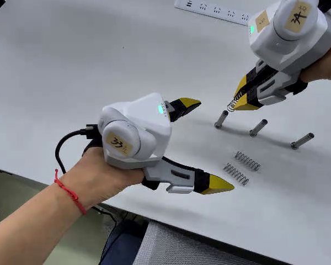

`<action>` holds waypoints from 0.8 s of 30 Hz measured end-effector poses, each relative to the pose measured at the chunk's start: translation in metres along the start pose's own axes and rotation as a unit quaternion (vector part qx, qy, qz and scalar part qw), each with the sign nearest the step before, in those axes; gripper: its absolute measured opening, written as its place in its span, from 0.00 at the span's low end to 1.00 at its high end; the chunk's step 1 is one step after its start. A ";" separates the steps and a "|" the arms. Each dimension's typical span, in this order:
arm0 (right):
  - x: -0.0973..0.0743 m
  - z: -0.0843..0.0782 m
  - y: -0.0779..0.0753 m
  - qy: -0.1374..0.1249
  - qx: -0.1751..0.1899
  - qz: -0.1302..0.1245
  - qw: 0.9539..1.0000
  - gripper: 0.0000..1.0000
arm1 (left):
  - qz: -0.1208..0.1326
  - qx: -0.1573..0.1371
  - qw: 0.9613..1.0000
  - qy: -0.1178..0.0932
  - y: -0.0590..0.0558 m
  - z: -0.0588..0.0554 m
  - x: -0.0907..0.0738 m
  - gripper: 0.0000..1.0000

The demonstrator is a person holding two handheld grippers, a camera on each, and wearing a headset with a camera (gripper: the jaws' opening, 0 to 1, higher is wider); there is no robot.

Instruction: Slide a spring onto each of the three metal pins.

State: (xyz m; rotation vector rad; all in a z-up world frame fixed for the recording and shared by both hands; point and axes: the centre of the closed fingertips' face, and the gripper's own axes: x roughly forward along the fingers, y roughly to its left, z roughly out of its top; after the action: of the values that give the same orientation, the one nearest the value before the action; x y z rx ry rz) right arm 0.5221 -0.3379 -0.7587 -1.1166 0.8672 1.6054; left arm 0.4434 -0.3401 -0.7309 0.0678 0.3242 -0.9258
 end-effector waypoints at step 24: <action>0.019 -0.004 -0.008 0.016 0.003 0.008 1.000 0.07 | -0.004 -0.007 1.000 -0.010 0.003 -0.004 0.001 0.98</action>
State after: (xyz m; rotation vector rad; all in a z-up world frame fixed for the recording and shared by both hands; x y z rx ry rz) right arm 0.5282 -0.3333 -0.7780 -1.1373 0.9031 1.6010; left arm 0.4456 -0.3377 -0.7349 0.0446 0.3128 -0.9319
